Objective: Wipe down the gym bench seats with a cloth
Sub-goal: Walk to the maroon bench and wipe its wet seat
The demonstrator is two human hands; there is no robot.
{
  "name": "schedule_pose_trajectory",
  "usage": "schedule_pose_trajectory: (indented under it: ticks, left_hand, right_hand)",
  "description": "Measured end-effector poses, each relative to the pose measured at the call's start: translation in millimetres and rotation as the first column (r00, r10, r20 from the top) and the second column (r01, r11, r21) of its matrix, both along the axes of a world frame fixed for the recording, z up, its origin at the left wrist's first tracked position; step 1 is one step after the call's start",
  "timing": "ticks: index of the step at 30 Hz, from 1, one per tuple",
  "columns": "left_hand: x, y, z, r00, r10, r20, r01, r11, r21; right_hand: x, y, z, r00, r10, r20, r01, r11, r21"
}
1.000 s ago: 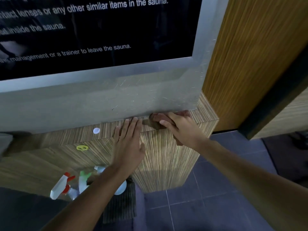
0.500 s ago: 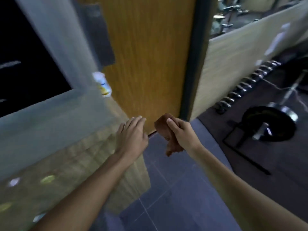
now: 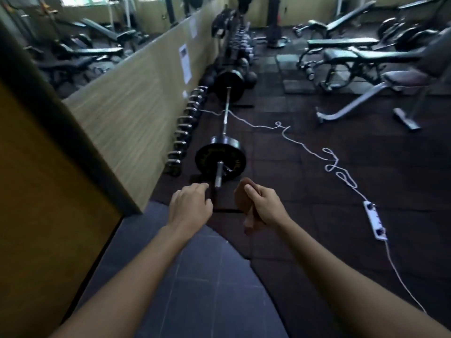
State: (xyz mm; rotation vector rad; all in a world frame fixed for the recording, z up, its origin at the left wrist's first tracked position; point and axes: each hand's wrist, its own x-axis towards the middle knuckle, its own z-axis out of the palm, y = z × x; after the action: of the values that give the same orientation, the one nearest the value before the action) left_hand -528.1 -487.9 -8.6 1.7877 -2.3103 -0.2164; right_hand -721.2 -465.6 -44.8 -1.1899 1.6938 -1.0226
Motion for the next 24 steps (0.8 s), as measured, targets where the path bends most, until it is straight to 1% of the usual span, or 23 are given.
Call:
schedule_pose_trajectory:
  ticks: [5, 10, 14, 17, 21, 24]
  left_hand:
    - [-146, -58, 0, 0.978, -0.207, -0.003, 0.207, 0.978, 0.028]
    - [-273, -127, 2, 0.936, -0.352, -0.018, 0.352, 0.935, 0.042]
    - [-357, -192, -3, 0.901, -0.432, -0.033, 0.434, 0.898, 0.069]
    - [-420, -249, -4, 0.867, -0.497, -0.035, 0.498, 0.865, 0.061]
    - [-508, -328, 5, 0.818, -0.574, -0.032, 0.575, 0.815, 0.065]
    - [-574, -379, 15, 0.789, -0.613, -0.035, 0.614, 0.786, 0.069]
  right_hand:
    - [-137, -18, 3, 0.973, -0.229, 0.003, 0.229, 0.973, 0.007]
    - [-250, -54, 8, 0.921, -0.389, -0.018, 0.389, 0.921, -0.013]
    - [-320, -107, 8, 0.878, -0.477, -0.026, 0.477, 0.879, 0.001]
    - [-371, -156, 12, 0.845, -0.534, -0.021, 0.534, 0.845, -0.008]
    - [-443, -223, 22, 0.791, -0.609, -0.060, 0.610, 0.792, -0.001]
    - [-502, -267, 32, 0.752, -0.658, -0.049, 0.658, 0.753, -0.002]
